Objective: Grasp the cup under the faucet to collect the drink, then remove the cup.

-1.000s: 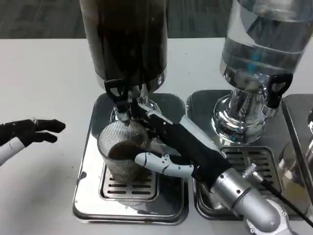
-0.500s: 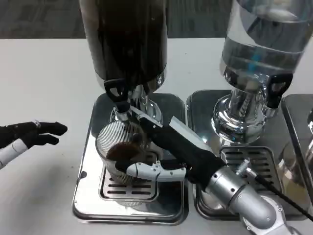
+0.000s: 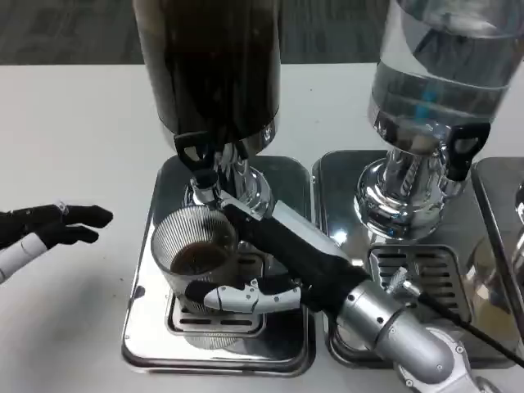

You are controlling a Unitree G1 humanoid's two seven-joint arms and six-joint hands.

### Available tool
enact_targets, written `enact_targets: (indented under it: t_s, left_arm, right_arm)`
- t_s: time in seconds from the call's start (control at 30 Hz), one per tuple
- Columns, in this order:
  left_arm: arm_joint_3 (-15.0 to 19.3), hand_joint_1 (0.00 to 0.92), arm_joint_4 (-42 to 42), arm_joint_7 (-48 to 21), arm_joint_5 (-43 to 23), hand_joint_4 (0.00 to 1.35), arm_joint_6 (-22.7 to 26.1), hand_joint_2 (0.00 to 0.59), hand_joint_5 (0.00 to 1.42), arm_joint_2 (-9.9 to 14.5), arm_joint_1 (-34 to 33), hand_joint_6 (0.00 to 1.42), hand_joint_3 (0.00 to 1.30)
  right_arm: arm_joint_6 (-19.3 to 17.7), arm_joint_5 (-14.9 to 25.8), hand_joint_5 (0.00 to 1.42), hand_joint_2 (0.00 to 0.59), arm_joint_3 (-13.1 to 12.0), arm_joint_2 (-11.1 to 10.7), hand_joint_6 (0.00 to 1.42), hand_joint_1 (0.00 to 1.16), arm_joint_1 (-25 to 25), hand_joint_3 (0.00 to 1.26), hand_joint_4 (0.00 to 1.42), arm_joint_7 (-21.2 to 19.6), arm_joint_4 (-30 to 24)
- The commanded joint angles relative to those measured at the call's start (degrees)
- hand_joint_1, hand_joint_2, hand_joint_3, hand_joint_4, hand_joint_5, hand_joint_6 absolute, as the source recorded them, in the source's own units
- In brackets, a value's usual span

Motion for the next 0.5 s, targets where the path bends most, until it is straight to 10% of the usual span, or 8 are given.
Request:
enact_targets:
  t_s: [0.03, 0.5]
  left_arm:
    - [-0.06, 0.0, 0.31, 0.76, 0.32, 0.24, -0.49, 0.093, 0.27, 0.83, 1.0, 0.21, 0.32]
    - [-0.14, 0.0, -0.29, 0.37, 0.2, 0.24, -0.26, 0.099, 0.27, 1.42, 1.53, 0.21, 0.32]
  right_arm:
    - [0.1, 0.47, 0.15, 0.195, -0.36, 0.24, 0.21, 0.65, -0.55, 0.0, 0.0, -0.45, 1.18]
    - [3.82, -5.38, 0.18, 0.195, 1.35, -0.22, 0.25, 0.65, 0.75, 0.0, 0.0, -3.75, -2.15]
